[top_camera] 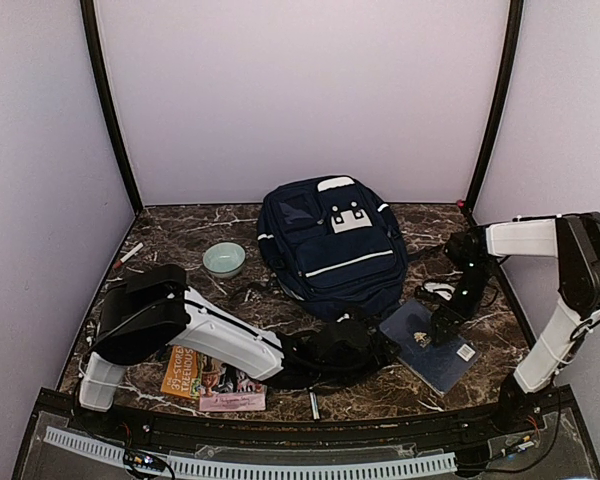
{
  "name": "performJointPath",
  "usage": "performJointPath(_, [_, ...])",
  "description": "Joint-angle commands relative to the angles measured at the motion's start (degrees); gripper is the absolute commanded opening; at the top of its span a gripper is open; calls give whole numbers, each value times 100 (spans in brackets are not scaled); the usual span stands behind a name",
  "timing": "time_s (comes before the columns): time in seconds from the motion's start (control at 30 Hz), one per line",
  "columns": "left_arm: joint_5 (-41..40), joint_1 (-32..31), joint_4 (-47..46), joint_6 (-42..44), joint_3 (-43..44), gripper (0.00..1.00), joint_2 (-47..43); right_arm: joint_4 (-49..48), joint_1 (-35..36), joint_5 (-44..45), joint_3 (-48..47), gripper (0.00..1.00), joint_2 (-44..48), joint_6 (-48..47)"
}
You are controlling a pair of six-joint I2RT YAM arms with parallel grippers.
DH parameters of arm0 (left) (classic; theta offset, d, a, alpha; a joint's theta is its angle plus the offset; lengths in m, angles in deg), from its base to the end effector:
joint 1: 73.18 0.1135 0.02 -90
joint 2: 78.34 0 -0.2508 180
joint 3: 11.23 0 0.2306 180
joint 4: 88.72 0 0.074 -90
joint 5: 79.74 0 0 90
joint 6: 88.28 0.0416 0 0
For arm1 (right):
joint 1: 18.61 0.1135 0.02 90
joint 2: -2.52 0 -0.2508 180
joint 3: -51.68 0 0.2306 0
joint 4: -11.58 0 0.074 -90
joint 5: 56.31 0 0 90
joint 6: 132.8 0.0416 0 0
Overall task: Pack the student bag
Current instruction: Grab the book at the center of the board.
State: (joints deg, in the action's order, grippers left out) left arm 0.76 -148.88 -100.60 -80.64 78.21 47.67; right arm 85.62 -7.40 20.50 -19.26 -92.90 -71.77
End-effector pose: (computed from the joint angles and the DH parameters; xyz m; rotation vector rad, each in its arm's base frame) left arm 0.1196 -0.4413 0.1309 -0.2651 2.3716 -1.4616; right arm 0.2302 0.0553 0.1544 1.0087 -2.8332 -0.3781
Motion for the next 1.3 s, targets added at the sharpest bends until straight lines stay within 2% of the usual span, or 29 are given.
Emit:
performJointPath(0.0, [104,-23,266,-282,126,76,300,391,430,-402,162,93,-138,-265])
performJointPath(0.17, [168,-17,79,-506,-2,76,360,606,795,-679,171,91,-135,-447])
performJointPath(0.37, [267,-25,-149,-442,-38,71,357,906,884,-1217,47,87,-224,-576])
performJointPath(0.63, [207,-65,-214,576,354,54,178,933,1064,-1297,-63,83,-238,-547])
performJointPath(0.83, [21,-167,402,1486,980,52,-41,959,1096,-1333,-119,81,-171,-568])
performJointPath(1.27, [-49,-379,863,2148,1996,49,-20,1033,1095,-1394,-76,80,82,-606])
